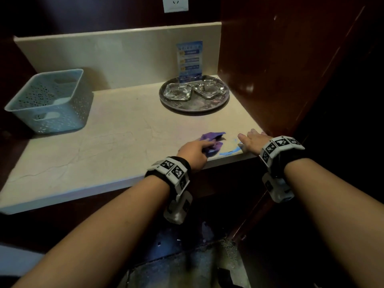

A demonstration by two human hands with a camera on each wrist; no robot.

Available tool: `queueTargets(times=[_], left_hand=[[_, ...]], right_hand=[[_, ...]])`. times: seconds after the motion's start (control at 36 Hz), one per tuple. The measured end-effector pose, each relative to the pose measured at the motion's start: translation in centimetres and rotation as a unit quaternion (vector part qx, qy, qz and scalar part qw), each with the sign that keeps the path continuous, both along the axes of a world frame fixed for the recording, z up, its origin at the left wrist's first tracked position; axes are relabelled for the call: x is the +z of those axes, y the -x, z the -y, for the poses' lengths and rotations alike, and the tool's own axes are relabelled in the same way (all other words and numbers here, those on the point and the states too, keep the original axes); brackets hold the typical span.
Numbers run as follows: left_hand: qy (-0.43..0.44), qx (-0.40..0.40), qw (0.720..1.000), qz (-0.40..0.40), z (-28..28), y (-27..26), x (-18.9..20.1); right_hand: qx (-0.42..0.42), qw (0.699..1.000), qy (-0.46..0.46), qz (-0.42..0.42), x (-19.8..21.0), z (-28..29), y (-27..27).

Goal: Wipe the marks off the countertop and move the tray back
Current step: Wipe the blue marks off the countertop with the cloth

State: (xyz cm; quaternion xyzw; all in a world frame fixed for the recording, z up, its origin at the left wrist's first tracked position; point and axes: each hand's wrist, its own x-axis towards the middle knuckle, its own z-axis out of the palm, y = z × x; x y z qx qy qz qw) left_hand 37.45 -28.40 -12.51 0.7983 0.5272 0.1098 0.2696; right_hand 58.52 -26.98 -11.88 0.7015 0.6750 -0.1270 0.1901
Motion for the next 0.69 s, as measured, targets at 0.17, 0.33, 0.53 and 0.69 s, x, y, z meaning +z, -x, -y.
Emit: queueTargets(times=[0.17, 0.33, 0.53, 0.69], left_hand=[[0.024, 0.054, 0.992, 0.115, 0.4, -0.4, 1.6], [-0.002, 0.147, 0.978, 0.147, -2.3, 3.6, 2.8], [0.018, 0.113, 0.993, 0.007, -3.0, 1.9, 0.2], [0.01, 0.053, 0.999, 0.002, -3.2, -1.3, -0.4]], right_hand=[[0.003, 1.0, -0.004, 0.007, -0.1, -0.2, 0.0], [-0.008, 1.0, -0.003, 0.01, -0.3, -0.3, 0.0], [0.003, 1.0, -0.006, -0.004, -0.4, 0.0, -0.1], [0.0, 1.0, -0.002, -0.024, -0.1, 0.4, -0.2]])
